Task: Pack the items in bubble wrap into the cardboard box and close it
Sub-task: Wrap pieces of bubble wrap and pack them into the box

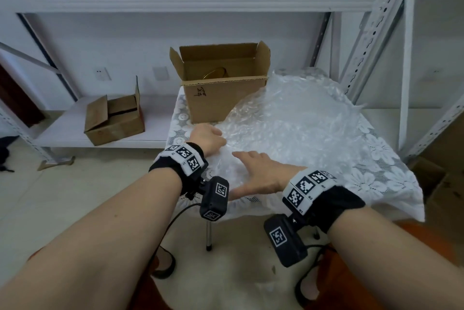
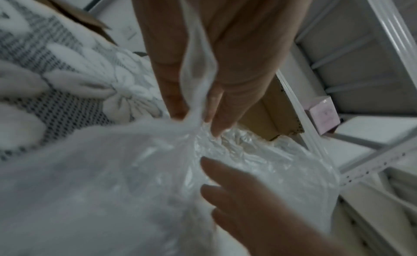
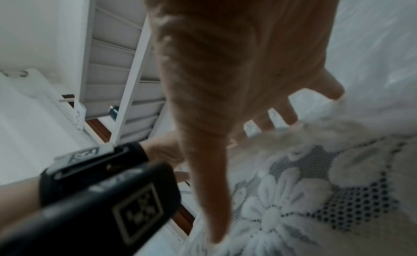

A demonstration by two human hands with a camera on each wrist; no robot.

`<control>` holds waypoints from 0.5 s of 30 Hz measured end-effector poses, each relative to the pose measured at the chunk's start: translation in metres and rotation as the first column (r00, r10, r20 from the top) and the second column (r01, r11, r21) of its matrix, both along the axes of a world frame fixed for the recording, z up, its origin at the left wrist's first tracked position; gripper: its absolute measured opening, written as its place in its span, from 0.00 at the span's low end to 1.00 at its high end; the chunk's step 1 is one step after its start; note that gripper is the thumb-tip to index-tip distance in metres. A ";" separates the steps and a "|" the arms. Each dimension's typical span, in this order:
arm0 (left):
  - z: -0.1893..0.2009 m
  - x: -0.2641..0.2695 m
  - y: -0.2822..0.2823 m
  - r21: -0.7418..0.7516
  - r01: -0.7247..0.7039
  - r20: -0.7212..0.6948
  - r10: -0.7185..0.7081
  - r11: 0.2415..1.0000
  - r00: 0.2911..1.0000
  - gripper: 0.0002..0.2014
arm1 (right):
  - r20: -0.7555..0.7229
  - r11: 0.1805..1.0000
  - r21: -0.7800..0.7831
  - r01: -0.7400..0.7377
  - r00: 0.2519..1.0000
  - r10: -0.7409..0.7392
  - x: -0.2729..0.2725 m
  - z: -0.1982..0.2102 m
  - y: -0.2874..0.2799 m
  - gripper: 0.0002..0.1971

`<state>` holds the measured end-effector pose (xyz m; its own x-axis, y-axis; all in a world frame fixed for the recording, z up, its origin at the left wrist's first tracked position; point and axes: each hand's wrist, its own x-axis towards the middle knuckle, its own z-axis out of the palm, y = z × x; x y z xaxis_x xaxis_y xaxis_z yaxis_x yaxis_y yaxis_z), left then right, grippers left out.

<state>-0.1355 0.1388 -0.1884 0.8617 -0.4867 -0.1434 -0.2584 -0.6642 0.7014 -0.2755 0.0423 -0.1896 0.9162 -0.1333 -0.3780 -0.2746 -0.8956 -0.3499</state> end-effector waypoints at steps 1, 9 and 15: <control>0.001 0.000 -0.001 -0.027 0.042 -0.057 -0.043 0.999 0.997 0.24 | -0.024 0.999 -0.043 -0.010 1.000 0.009 0.000 -0.003 0.000 0.57; 0.015 -0.018 -0.012 -0.116 0.329 -0.203 -0.347 0.937 0.916 0.27 | 0.044 0.990 -0.139 0.021 0.999 -0.015 -0.001 -0.013 -0.005 0.45; 0.013 -0.032 -0.015 0.016 0.431 -0.088 -0.428 0.902 0.899 0.17 | 0.013 0.977 -0.212 0.032 0.999 -0.029 -0.005 -0.023 0.002 0.45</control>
